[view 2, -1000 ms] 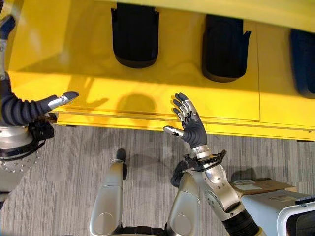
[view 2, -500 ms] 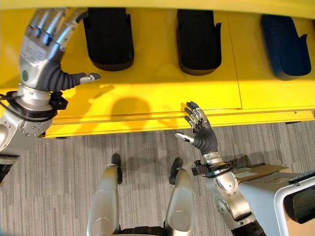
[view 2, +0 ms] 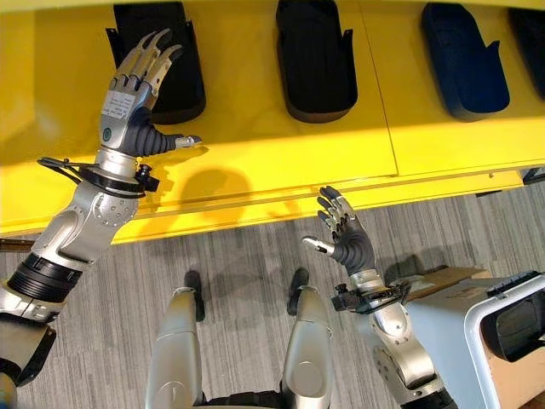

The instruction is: Move parts from the plastic box to the shelf.

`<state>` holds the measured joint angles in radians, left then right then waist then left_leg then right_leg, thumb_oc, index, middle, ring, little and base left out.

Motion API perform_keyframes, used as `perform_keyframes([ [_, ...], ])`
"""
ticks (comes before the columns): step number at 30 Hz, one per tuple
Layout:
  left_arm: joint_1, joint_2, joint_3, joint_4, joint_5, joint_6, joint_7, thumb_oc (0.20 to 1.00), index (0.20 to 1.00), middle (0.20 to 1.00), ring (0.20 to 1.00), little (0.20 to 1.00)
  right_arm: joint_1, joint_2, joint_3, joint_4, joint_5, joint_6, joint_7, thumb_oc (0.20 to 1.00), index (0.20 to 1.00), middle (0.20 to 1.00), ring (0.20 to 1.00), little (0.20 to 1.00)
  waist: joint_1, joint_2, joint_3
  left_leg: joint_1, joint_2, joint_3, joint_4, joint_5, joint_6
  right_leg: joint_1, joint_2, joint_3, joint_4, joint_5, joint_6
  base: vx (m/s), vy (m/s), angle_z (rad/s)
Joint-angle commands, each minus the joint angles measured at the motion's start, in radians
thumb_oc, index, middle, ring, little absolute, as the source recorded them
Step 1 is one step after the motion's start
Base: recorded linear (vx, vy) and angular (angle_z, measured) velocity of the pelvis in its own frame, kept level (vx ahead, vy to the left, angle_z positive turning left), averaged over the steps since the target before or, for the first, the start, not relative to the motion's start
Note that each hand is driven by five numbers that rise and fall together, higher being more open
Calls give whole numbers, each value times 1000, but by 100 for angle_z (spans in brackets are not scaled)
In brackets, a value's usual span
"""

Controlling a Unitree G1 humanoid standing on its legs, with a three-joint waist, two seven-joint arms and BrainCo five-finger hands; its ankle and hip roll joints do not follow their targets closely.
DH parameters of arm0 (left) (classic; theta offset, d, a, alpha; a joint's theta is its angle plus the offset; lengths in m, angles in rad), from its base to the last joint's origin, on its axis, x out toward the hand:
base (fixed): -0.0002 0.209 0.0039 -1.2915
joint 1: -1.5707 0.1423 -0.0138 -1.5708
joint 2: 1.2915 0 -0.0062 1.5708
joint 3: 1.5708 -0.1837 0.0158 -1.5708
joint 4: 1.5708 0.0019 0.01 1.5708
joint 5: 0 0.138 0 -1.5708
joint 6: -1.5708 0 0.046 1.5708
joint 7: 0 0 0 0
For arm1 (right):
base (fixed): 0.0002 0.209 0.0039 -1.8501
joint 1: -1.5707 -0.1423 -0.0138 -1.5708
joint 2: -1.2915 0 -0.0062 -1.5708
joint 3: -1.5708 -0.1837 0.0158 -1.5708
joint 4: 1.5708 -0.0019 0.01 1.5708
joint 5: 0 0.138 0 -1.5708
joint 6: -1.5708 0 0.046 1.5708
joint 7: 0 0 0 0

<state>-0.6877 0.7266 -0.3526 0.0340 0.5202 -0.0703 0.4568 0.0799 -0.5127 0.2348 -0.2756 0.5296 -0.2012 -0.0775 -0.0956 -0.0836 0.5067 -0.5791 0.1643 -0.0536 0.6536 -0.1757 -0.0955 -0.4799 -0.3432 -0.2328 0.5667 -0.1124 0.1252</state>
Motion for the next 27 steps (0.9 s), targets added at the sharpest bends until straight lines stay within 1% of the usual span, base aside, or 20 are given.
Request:
perform_keyframes([
  [1,-49,-13,43,14,-30,-6,11,1000,1000,1000,1000,1000,15,21,-69,-23,33,-30,10,1000,1000,1000,1000,1000,16,-3,-42,-11,85,6,-72,95,-44,124,-56,52,-35,-10,53,2,-5,-4],
  [8,-65,-23,48,42,-49,7,12,1000,1000,1000,1000,1000,19,18,-70,-23,34,-22,14,1000,1000,1000,1000,1000,12,-4,-42,-17,87,7,-66,94,-44,116,-53,60,-28,-13,51,6,-3,-3],
  [13,-80,-25,52,87,-102,21,-13,1000,1000,1000,1000,1000,28,21,-71,-15,37,-9,20,1000,1000,1000,1000,1000,7,0,-42,-17,89,11,-63,93,-43,109,-52,63,-24,-11,50,5,-1,-3],
  [15,-96,-7,54,108,-117,29,-30,1000,1000,1000,1000,1000,36,20,-71,-14,41,0,31,1000,1000,1000,1000,1000,5,3,-42,-20,91,12,-61,93,-43,106,-53,65,-22,-12,49,7,-1,-3],
  [27,-121,29,41,150,-121,53,-85,1000,1000,1000,1000,1000,48,16,-74,-9,51,25,53,1000,1000,1000,1000,1000,3,11,-39,-26,90,14,-58,93,-42,96,-53,69,-11,-16,49,5,-1,-1],
])
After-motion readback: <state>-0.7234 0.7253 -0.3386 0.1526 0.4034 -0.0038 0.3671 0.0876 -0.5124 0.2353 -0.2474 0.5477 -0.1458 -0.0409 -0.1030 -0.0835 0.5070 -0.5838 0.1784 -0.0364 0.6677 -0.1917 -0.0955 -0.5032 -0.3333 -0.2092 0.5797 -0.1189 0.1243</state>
